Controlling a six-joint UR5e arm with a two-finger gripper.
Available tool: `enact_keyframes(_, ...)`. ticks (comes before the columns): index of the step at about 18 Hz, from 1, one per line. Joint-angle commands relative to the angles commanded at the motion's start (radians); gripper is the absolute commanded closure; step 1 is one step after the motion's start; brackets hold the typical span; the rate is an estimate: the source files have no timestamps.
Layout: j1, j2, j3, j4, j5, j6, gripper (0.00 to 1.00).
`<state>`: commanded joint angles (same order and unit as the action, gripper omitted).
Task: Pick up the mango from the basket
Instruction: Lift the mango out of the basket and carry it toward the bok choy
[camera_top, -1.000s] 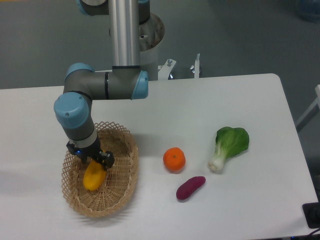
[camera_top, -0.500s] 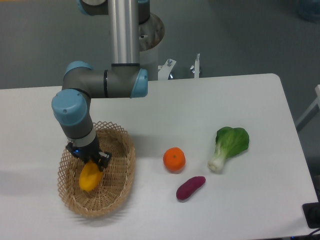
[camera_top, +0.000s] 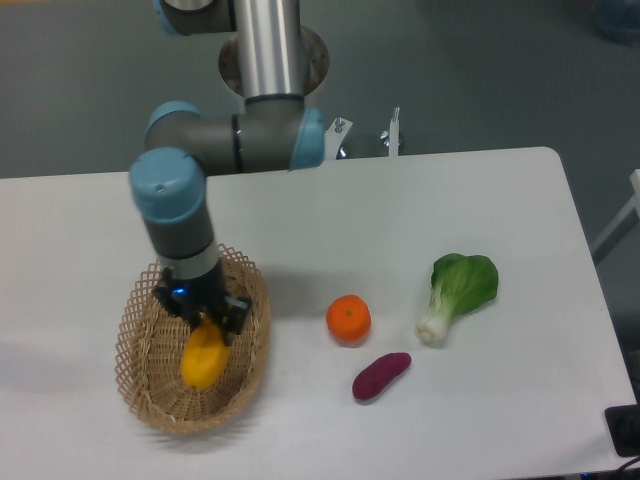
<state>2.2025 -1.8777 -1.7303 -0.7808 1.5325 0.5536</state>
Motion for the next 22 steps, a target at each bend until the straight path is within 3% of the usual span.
enact_keyframes(8,0.239,0.091,0.003,-0.132,-0.061,0.349,0.61)
enact_keyframes(13,0.376,0.112,0.014,-0.219,-0.081,0.61,0.61)
enact_keyframes(19,0.454,0.111,0.066,-0.282,-0.081,0.743,0.61)
enact_keyframes(22,0.471,0.109,0.069,-0.284,-0.083,0.776,0.61)
